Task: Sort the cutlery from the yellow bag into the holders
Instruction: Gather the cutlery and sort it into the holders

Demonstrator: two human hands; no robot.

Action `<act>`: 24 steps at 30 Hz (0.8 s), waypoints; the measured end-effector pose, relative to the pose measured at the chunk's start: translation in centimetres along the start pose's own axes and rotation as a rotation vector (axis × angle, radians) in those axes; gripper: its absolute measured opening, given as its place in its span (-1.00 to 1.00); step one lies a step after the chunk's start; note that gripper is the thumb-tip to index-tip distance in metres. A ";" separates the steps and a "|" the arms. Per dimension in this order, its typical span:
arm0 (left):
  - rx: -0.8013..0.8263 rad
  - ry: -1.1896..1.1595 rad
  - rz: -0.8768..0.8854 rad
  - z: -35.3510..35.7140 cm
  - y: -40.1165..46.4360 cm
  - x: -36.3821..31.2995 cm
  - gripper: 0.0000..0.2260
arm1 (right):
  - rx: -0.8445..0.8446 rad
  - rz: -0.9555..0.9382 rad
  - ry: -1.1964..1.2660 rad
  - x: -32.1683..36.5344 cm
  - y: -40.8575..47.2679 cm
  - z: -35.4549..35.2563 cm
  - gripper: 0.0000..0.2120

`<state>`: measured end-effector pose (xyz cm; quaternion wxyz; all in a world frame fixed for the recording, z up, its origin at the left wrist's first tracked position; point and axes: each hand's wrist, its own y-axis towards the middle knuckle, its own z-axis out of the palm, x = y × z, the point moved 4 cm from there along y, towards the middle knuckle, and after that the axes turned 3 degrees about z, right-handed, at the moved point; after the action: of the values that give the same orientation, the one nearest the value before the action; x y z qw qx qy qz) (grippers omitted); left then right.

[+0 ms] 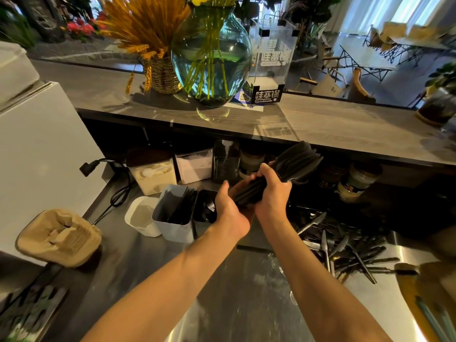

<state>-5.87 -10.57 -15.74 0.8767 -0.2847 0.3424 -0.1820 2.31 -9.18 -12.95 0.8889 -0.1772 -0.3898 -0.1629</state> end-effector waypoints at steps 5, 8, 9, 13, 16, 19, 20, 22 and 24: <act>-0.055 0.126 0.036 -0.4 0.0 -0.4 -0.71 | 0.004 0.067 -0.044 -1.5 -0.7 0.3 -0.83; -0.051 0.160 0.007 -2.0 0.2 -0.8 -0.70 | 0.004 0.046 -0.158 -2.5 -0.9 0.7 -0.84; -0.043 0.168 0.002 -2.6 0.4 -0.9 -0.66 | -0.009 0.044 -0.188 -2.8 -0.8 0.9 -0.85; -0.060 0.257 0.142 -5.6 2.0 -3.7 -0.57 | -0.064 0.029 -0.268 -4.0 -0.2 1.7 -0.77; -0.072 0.310 0.291 -7.4 3.0 -7.5 -0.66 | -0.103 0.022 -0.304 -5.2 0.4 2.3 -0.75; -0.048 0.330 0.395 -8.7 3.8 -10.6 -0.68 | -0.120 0.065 -0.360 -7.5 1.1 2.9 -0.79; -0.052 0.338 0.415 -9.1 4.0 -11.4 -0.67 | -0.100 0.068 -0.376 -8.3 1.1 3.3 -0.80; -0.079 0.356 0.449 -10.0 4.6 -12.5 -0.69 | -0.047 0.080 -0.383 -9.9 1.2 4.1 -0.76; -0.114 0.358 0.489 -11.1 5.5 -13.6 -0.72 | -0.004 0.091 -0.380 -11.4 1.3 5.2 -0.81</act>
<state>-22.52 -3.49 -19.13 0.8029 -0.2060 0.5593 0.0066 -7.78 -4.06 -18.48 0.8054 -0.2240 -0.5418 -0.0872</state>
